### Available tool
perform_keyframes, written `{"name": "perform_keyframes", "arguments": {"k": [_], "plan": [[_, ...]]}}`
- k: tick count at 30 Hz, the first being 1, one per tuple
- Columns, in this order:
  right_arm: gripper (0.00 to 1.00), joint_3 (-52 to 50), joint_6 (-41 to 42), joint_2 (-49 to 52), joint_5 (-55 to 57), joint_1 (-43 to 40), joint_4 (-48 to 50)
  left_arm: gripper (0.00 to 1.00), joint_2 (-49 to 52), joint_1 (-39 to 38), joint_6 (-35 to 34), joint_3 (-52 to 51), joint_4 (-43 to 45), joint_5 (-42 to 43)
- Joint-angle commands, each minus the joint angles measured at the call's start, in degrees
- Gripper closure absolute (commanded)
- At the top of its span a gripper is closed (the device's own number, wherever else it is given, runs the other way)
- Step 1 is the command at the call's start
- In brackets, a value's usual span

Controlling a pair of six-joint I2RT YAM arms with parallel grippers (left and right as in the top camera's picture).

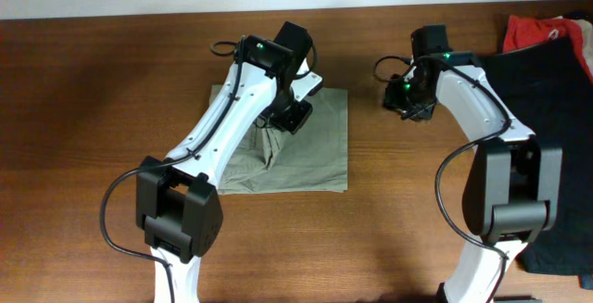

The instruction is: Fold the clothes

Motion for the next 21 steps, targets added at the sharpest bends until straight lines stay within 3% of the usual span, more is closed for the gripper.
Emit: {"name": "perform_keyframes", "arguments": {"k": [1, 13, 21], "plan": [[0.95, -0.5, 0.1, 4.0, -1.1, 1.1, 0.4, 0.99, -2.5, 0.1, 0.9, 3.1, 0.1, -1.0], [0.96, -0.5, 2.3, 10.1, -4.9, 9.1, 6.5, 0.99, -2.8, -0.1, -0.8, 7.2, -0.4, 1.3], [0.96, 5.6, -1.7, 9.0, -4.9, 4.2, -2.8, 0.99, -2.8, -0.1, -0.8, 7.2, -0.4, 1.1]]}}
